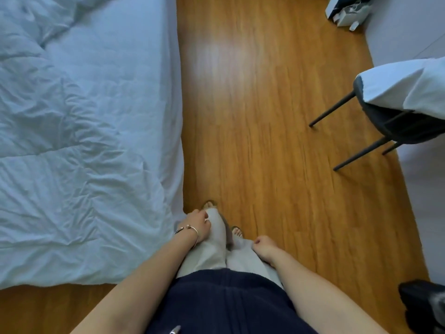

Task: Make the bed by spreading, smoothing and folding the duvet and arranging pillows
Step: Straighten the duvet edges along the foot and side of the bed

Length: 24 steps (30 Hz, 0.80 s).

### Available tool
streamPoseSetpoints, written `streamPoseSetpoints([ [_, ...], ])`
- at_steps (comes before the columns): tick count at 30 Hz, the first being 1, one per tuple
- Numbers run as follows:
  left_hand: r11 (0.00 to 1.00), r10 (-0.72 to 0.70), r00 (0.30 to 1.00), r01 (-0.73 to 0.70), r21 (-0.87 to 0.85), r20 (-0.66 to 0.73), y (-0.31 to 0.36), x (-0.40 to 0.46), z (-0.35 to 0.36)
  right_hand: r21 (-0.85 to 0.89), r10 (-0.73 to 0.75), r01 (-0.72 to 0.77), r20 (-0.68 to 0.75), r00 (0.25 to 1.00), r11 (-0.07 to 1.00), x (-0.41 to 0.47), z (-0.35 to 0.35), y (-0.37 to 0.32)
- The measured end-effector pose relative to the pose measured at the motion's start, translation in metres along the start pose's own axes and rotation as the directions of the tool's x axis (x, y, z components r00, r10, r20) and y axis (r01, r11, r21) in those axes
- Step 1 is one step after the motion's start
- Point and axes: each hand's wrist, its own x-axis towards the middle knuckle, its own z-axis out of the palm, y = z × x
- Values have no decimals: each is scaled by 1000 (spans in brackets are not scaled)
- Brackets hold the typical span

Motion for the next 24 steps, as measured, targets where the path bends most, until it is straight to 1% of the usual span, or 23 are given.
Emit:
streamPoseSetpoints([
  [2, 994, -68, 998, 69, -84, 14, -1, 18, -20, -21, -13, 15, 101, 995, 1000, 15, -24, -23],
  [4, 972, -128, 990, 137, -190, 61, -4, 41, -44, -71, -10, 20, 138, 990, 997, 34, -58, -54],
  [6, 943, -164, 982, 185, -277, 97, -4, 72, -78, -96, -23, 32, 86, 996, 995, 59, -98, -90],
  [7, 927, -176, 980, 196, -319, 90, -4, 90, -100, -92, -33, 37, 47, 998, 995, 71, -121, -111],
  [9, 888, -196, 979, 201, -414, 55, 0, 126, -152, -93, -50, 47, -22, 999, 995, 86, -168, -158],
  [12, 861, -195, 981, 162, -482, -20, 11, 168, -236, -166, -93, 77, -91, 991, 983, 96, -235, -242],
  [16, 829, -224, 968, 128, -545, -114, 27, 211, -333, -207, -246, 222, -102, 964, 953, 119, -308, -367],
  [18, 783, -263, 957, 136, -607, -125, 35, 231, -362, -196, -318, 299, -73, 945, 934, 122, -331, -426],
  [21, 711, -324, 944, 198, -674, -64, 47, 260, -387, -235, -377, 373, 31, 926, 897, 134, -365, -508],
  [23, 701, -321, 947, 262, -663, 35, 48, 281, -404, -268, -395, 405, 94, 914, 874, 148, -387, -554],
  [24, 680, -341, 937, 299, -669, 72, 47, 292, -415, -298, -409, 426, 122, 904, 854, 155, -397, -575],
])
